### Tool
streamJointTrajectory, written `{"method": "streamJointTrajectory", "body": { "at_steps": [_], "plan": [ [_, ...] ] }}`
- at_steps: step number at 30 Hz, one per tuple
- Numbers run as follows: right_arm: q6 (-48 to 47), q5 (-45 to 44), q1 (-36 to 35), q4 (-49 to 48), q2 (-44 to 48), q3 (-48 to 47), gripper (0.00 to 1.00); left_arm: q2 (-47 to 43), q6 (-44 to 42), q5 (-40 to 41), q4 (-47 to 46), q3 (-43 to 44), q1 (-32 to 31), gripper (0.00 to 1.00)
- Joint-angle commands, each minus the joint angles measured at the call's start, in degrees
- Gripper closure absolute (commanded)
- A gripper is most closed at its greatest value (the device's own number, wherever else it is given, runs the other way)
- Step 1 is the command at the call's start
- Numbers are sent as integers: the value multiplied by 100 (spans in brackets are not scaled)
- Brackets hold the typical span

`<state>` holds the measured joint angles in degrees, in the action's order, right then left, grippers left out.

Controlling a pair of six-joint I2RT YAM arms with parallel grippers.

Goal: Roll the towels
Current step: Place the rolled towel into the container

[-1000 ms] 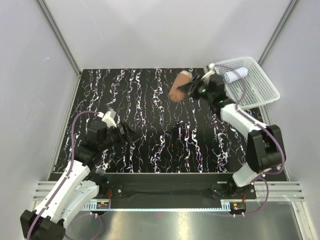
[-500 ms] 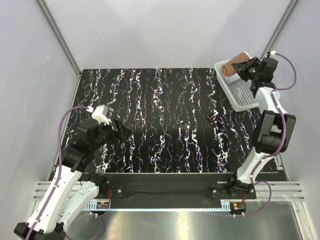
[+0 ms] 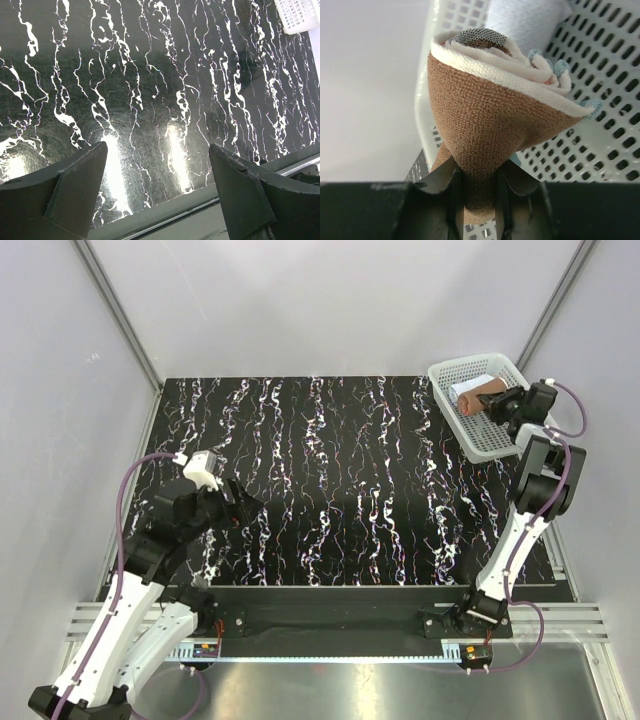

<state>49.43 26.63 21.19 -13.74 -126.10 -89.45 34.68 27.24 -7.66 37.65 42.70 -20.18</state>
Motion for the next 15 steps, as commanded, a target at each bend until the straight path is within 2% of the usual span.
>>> {"method": "streamJointTrajectory", "body": {
  "at_steps": [1,6,15],
  "plan": [
    [6,70,34,-463,-221,-441,89,31,-105,72,-205,19,-3,12],
    [-65,-123,96,-367,-520,-459,89,39,-114,81,-205,19,15,12],
    [-179,-475,122,837,-1135,-1100,81,66,-114,54,-223,2,41,12]
  ]
}}
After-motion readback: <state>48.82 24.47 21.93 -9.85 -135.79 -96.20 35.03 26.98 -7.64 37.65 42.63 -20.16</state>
